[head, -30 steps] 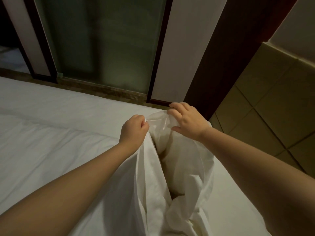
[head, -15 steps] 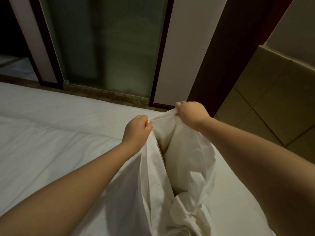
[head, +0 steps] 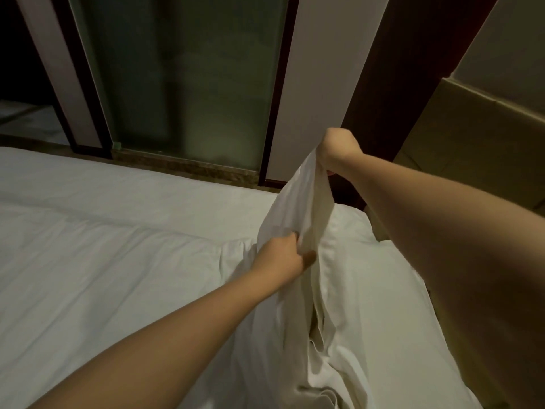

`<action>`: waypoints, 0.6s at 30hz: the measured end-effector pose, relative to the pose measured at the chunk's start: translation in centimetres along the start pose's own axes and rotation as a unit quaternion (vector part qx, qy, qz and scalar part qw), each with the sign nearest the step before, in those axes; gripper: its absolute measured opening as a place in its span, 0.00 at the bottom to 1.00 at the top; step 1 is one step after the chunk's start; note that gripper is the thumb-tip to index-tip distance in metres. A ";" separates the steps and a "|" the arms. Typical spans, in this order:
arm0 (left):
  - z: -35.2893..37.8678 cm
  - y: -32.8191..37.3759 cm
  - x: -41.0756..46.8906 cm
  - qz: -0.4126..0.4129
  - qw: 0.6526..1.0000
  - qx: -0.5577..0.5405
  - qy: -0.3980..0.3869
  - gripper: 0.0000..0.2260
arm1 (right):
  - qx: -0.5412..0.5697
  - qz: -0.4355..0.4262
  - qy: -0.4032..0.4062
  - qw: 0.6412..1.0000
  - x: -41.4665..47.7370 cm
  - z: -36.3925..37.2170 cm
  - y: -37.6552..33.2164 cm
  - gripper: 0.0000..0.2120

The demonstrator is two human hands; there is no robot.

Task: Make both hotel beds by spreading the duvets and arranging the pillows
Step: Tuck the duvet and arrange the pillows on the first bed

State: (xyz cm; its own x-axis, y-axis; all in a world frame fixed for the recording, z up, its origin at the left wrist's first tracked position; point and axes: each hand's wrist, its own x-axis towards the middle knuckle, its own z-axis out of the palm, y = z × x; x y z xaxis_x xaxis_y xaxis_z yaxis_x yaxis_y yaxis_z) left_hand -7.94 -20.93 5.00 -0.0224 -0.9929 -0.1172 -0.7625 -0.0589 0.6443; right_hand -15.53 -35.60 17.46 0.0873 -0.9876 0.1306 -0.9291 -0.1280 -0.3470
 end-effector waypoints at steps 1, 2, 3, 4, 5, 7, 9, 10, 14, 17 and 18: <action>0.3 0.4 -0.1 0.007 1.000 0.013 0.004 0.21 | 0.037 0.018 -0.002 0.999 -0.2 0.1 -0.1 0.03; 0.4 0.8 -0.1 0.012 0.999 0.026 0.019 0.21 | 0.065 0.033 0.001 0.997 -0.3 0.2 -0.1 0.04; 0.4 1.0 -0.2 0.019 0.998 0.038 0.040 0.22 | 0.089 0.045 0.006 0.995 -0.3 0.2 0.0 0.04; 0.3 1.1 -0.3 0.033 0.996 0.050 0.064 0.25 | 0.111 0.055 0.015 0.992 -0.2 0.2 0.2 0.05; 0.2 1.2 -0.4 0.058 0.992 0.061 0.090 0.27 | 0.129 0.061 0.027 0.989 -0.1 0.0 0.4 0.06; -0.1 1.4 -0.7 0.125 0.981 0.082 0.125 0.29 | 0.137 0.058 0.050 0.988 0.2 -0.6 0.9 0.07; -0.3 1.7 -0.6 0.135 0.976 0.090 0.143 0.27 | 0.105 0.036 0.059 0.992 0.3 -1.1 1.2 0.08; -0.2 1.6 -0.3 0.116 0.978 0.081 0.154 0.25 | 0.083 0.021 0.059 0.995 0.3 -1.2 1.3 0.09; 0.0 0.9 0.2 0.073 0.980 0.059 0.175 0.21 | -0.018 -0.026 0.069 0.997 0.1 -1.9 1.8 0.10; 0.1 0.8 0.4 0.080 0.982 0.074 0.156 0.15 | -0.054 -0.031 0.072 0.995 0.3 -2.1 1.4 0.11; 0.2 1.1 0.4 0.073 0.983 0.071 0.151 0.13 | -0.056 -0.026 0.069 0.996 0.4 -2.0 1.2 0.10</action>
State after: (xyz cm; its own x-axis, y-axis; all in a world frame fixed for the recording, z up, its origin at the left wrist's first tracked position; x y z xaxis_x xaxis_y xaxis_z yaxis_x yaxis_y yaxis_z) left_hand -8.89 -21.38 5.47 0.0374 -0.9765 0.2120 -0.8481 0.0812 0.5236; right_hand -17.29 -35.96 18.98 0.0933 -0.9570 0.2746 -0.9593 -0.1602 -0.2325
